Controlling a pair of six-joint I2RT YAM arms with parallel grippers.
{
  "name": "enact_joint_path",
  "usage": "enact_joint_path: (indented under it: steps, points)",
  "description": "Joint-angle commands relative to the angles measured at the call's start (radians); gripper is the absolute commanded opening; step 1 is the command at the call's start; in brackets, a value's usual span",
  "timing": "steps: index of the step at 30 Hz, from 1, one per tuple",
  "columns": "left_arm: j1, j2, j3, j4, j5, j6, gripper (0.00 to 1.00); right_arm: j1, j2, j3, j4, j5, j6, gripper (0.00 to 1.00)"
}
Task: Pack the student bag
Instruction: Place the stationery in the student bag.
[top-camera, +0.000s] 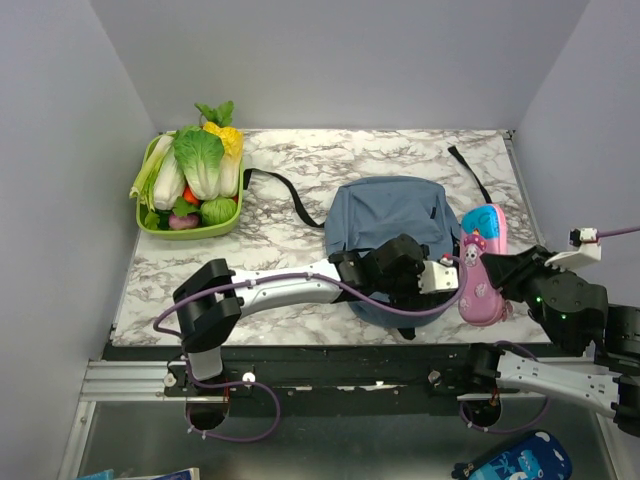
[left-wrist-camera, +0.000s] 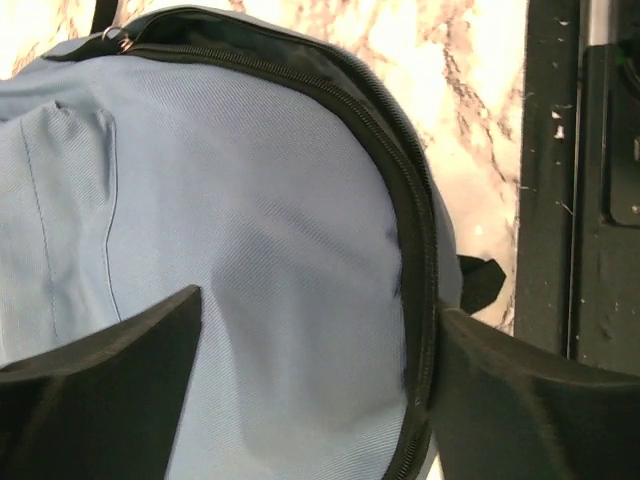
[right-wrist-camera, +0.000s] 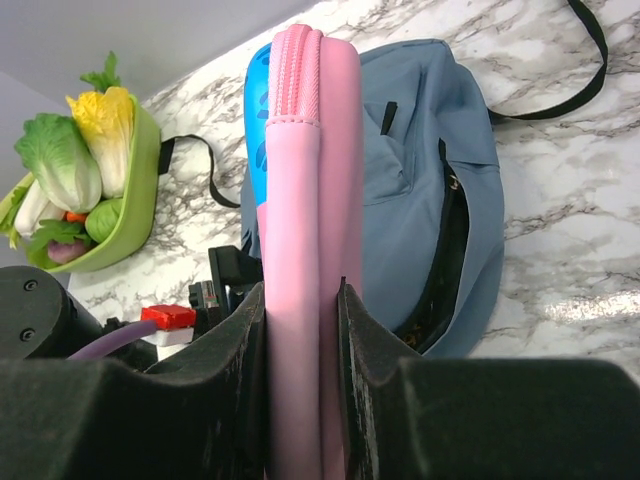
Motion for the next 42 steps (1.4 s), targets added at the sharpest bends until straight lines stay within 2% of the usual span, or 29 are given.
enact_joint_path:
  steps: [1, 2, 5, 6, 9, 12, 16, 24, 29, 35, 38, 42]
  points:
    - [0.017, 0.03, 0.042, 0.043, -0.163, 0.006, 0.78, 0.001, -0.023, 0.011, -0.014, 0.021, 0.0, 0.02]
    - [0.024, 0.03, 0.048, 0.043, -0.18, 0.004, 0.64, 0.001, -0.028, 0.012, -0.016, 0.021, 0.0, 0.02]
    - [0.064, 0.044, 0.111, 0.025, -0.241, 0.003, 0.43, 0.0, -0.028, 0.026, -0.015, 0.016, -0.012, 0.02]
    - [0.078, 0.059, 0.14, -0.013, -0.251, 0.0, 0.28, 0.001, -0.028, 0.028, -0.011, 0.013, -0.025, 0.02]
    - [0.136, 0.093, 0.258, -0.085, -0.284, -0.02, 0.06, 0.001, -0.02, 0.025, 0.036, -0.022, -0.071, 0.01]
    - [0.19, 0.114, 0.379, -0.139, -0.294, -0.028, 0.0, 0.001, -0.003, 0.014, 0.062, -0.077, -0.088, 0.01]
    - [0.222, 0.108, 0.52, -0.193, -0.263, -0.019, 0.0, 0.001, 0.005, -0.069, 0.125, -0.185, -0.069, 0.01]
    - [0.187, 0.064, 0.573, -0.267, -0.179, -0.01, 0.0, 0.001, 0.084, -0.381, 0.421, -0.315, -0.003, 0.0]
    - [0.156, 0.039, 0.561, -0.293, -0.148, -0.025, 0.0, 0.001, 0.211, -0.428, 0.574, -0.28, -0.003, 0.01]
    - [0.155, 0.013, 0.591, -0.334, -0.092, -0.059, 0.0, -0.008, 0.438, -0.445, 0.763, -0.23, -0.035, 0.01]
    - [0.155, 0.002, 0.607, -0.366, -0.054, -0.082, 0.0, -0.023, 0.506, -0.483, 0.914, -0.184, -0.088, 0.0]
    - [0.155, -0.005, 0.63, -0.415, -0.022, -0.102, 0.0, -0.057, 0.577, -0.515, 1.157, -0.144, -0.262, 0.01]
